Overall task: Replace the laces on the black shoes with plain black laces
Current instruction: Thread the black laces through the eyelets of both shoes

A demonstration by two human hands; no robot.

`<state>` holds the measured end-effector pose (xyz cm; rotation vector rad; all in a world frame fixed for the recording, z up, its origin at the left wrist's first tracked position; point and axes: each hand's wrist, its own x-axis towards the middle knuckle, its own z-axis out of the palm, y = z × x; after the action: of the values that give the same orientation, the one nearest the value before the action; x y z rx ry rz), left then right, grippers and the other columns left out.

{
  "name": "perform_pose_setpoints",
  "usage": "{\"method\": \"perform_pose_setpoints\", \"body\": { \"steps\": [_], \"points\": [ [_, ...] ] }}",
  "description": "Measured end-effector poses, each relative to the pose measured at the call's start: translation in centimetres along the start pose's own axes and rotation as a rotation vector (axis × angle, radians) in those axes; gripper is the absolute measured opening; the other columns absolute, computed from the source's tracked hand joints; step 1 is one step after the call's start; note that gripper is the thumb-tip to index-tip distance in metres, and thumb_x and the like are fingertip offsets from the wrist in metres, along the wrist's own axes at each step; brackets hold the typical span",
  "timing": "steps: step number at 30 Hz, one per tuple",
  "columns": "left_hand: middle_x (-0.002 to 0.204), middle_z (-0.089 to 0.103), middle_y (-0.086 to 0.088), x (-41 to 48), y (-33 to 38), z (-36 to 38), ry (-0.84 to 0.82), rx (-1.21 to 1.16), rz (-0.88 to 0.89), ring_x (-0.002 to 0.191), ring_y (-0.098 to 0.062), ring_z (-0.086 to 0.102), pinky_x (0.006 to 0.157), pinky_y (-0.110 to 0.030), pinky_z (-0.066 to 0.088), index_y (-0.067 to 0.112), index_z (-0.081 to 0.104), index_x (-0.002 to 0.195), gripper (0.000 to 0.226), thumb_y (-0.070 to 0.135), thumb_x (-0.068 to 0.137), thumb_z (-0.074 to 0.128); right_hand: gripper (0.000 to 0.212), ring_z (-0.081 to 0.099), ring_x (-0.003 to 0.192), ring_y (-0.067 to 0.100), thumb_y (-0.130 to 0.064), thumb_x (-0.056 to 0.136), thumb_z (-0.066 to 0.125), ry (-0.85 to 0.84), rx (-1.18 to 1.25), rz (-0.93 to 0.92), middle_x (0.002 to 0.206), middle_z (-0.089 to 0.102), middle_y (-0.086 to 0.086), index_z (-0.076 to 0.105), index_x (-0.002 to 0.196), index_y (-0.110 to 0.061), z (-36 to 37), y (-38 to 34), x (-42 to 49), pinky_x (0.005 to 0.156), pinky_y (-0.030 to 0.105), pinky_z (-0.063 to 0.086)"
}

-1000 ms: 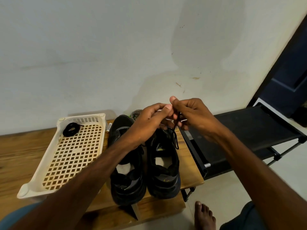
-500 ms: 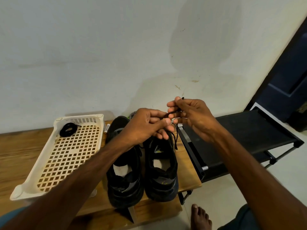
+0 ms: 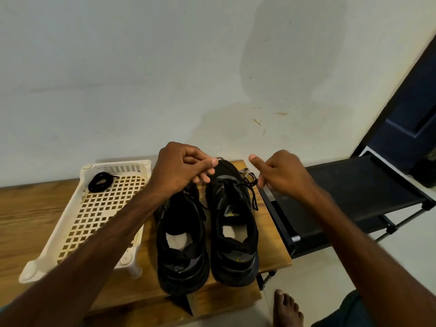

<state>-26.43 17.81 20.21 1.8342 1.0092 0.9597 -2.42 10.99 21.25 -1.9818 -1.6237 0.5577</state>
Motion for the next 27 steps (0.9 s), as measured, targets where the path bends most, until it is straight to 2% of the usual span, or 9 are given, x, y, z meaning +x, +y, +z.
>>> {"method": "perform_pose_setpoints", "body": {
  "steps": [2, 4, 7, 9, 15, 19, 21, 24, 27],
  "points": [
    [0.080, 0.078, 0.001, 0.2, 0.1, 0.1, -0.025, 0.037, 0.033, 0.066, -0.018, 0.075, 0.055, -0.021, 0.056, 0.012, 0.079, 0.095, 0.011, 0.022, 0.093, 0.074, 0.050, 0.055, 0.046, 0.003, -0.053, 0.098, 0.059, 0.224, -0.084, -0.095, 0.055, 0.066, -0.007, 0.072, 0.067, -0.016, -0.1, -0.4, 0.1, 0.058, 0.023, 0.044],
    [0.081, 0.078, 0.002, 0.3, 0.1, 0.6, -0.081, 0.070, 0.058, 0.067, -0.016, 0.075, 0.057, -0.022, 0.057, 0.012, 0.078, 0.099, 0.013, 0.019, 0.098, 0.067, 0.030, 0.062, 0.067, 0.000, -0.052, 0.092, 0.069, 0.294, -0.015, -0.214, 0.074, 0.069, -0.012, 0.072, 0.080, -0.024, -0.2, -1.2, 0.0, 0.063, 0.021, 0.044],
    [0.072, 0.077, 0.006, 0.3, 0.1, 1.4, -0.070, 0.115, 0.067, 0.059, -0.011, 0.072, 0.054, -0.017, 0.053, 0.016, 0.080, 0.093, 0.016, 0.028, 0.096, 0.069, 0.029, 0.068, 0.098, -0.002, -0.045, 0.089, 0.075, -0.023, 0.174, -0.347, 0.101, 0.075, -0.015, 0.075, 0.112, -0.028, 0.6, -2.6, -0.1, 0.081, 0.024, 0.055],
    [0.066, 0.075, 0.006, 0.4, 0.3, 1.6, -0.049, 0.116, 0.073, 0.055, -0.010, 0.071, 0.054, -0.013, 0.050, 0.019, 0.080, 0.086, 0.020, 0.036, 0.093, 0.072, 0.026, 0.071, 0.095, -0.001, -0.033, 0.090, 0.077, -0.118, 0.181, -0.418, 0.100, 0.078, -0.013, 0.076, 0.115, -0.025, 1.4, -2.9, -0.2, 0.086, 0.024, 0.058],
    [0.065, 0.074, 0.007, 0.7, 0.4, 2.2, -0.023, 0.148, 0.009, 0.052, -0.012, 0.070, 0.053, -0.013, 0.049, 0.015, 0.077, 0.080, 0.040, 0.046, 0.099, 0.061, 0.012, 0.072, 0.072, -0.002, -0.021, 0.096, 0.070, -0.015, 0.162, -0.371, 0.078, 0.078, -0.011, 0.082, 0.099, -0.019, 1.6, -1.9, 0.9, 0.067, 0.013, 0.053],
    [0.069, 0.073, 0.012, -0.4, 0.3, 2.9, -0.102, 0.397, -0.087, 0.061, 0.002, 0.069, 0.056, -0.009, 0.050, 0.026, 0.073, 0.084, 0.030, 0.055, 0.080, 0.079, 0.014, 0.068, 0.081, 0.001, -0.023, 0.097, 0.070, -0.021, -0.071, -0.293, 0.093, 0.078, -0.010, 0.082, 0.103, -0.022, 1.8, -0.7, 1.4, 0.069, 0.013, 0.049],
    [0.082, 0.072, 0.015, -1.4, 0.2, 3.6, -0.164, 0.528, -0.116, 0.075, 0.003, 0.068, 0.067, -0.014, 0.051, 0.030, 0.070, 0.092, 0.036, 0.057, 0.072, 0.083, 0.013, 0.066, 0.080, -0.002, -0.022, 0.094, 0.072, -0.046, -0.073, -0.254, 0.094, 0.077, -0.010, 0.082, 0.104, -0.023, 1.9, -0.3, 1.5, 0.066, 0.008, 0.044],
    [0.097, 0.068, 0.011, -2.7, 0.3, 5.1, -0.084, 0.624, -0.118, 0.091, -0.010, 0.067, 0.083, -0.032, 0.057, 0.028, 0.066, 0.102, 0.036, 0.045, 0.074, 0.081, 0.010, 0.068, 0.075, -0.003, -0.021, 0.089, 0.079, -0.069, -0.020, -0.201, 0.084, 0.076, -0.013, 0.082, 0.098, -0.024, 2.1, -0.3, 1.3, 0.062, 0.006, 0.046],
    [0.098, 0.069, 0.001, -3.1, 0.5, 6.3, 0.029, 0.703, -0.130, 0.093, -0.022, 0.068, 0.081, -0.035, 0.057, 0.019, 0.068, 0.106, 0.037, 0.040, 0.078, 0.080, 0.007, 0.070, 0.073, 0.000, -0.024, 0.082, 0.085, -0.017, 0.090, -0.135, 0.079, 0.076, -0.009, 0.083, 0.089, -0.023, 2.5, -0.6, 1.1, 0.067, 0.015, 0.053]
  ]
}}
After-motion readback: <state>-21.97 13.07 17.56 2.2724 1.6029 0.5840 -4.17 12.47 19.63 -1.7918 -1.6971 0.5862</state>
